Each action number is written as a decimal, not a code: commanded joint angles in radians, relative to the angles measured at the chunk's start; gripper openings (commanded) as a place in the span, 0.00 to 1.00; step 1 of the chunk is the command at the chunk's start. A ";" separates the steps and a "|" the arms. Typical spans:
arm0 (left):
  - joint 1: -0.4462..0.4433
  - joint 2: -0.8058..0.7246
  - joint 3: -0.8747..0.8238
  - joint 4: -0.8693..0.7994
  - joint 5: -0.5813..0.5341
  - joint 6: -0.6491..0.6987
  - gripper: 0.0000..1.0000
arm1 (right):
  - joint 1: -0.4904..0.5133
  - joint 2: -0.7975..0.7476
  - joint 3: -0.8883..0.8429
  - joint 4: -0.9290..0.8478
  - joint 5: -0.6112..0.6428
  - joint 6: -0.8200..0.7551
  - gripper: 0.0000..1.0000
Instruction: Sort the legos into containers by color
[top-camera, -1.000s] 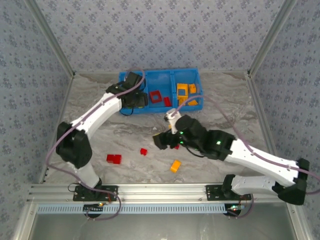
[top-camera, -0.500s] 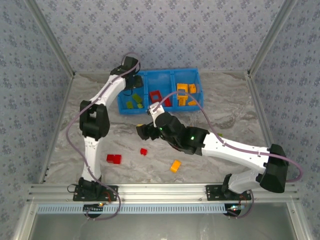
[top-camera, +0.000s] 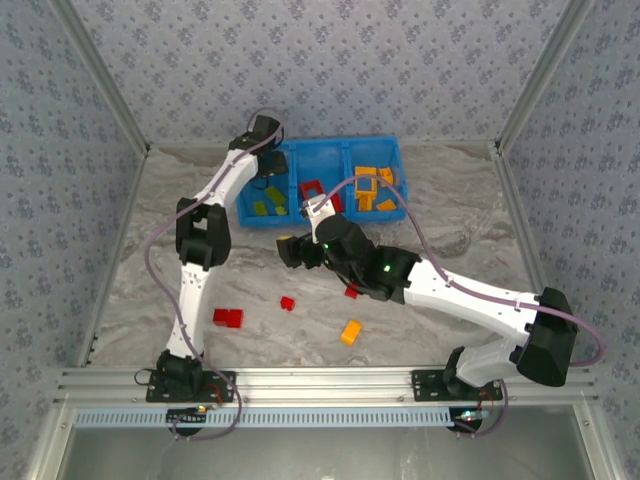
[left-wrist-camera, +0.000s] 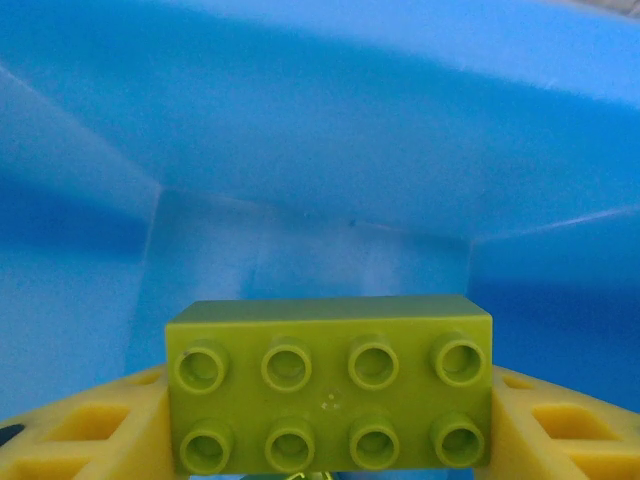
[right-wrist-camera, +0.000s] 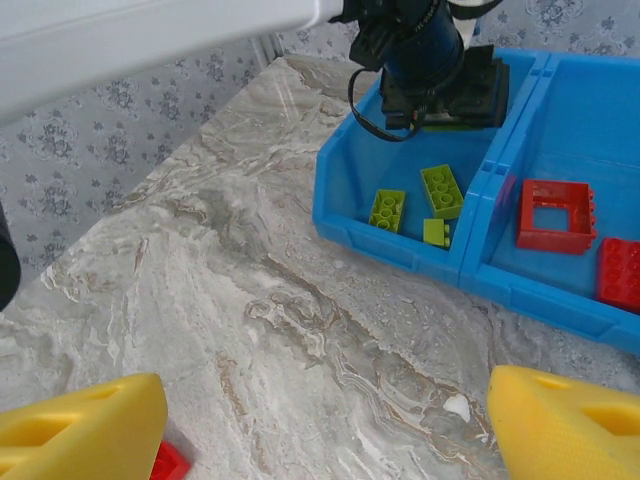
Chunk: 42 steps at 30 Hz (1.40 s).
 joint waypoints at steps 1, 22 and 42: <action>0.001 0.028 0.057 -0.037 0.024 0.024 0.63 | -0.007 0.005 0.029 0.003 -0.008 0.026 0.86; -0.018 -0.228 -0.056 -0.013 -0.001 0.025 0.68 | -0.018 -0.059 -0.001 -0.057 0.017 0.035 0.86; -0.196 -0.882 -0.673 0.117 0.061 0.064 0.43 | -0.245 -0.261 -0.146 -0.388 0.076 0.147 0.73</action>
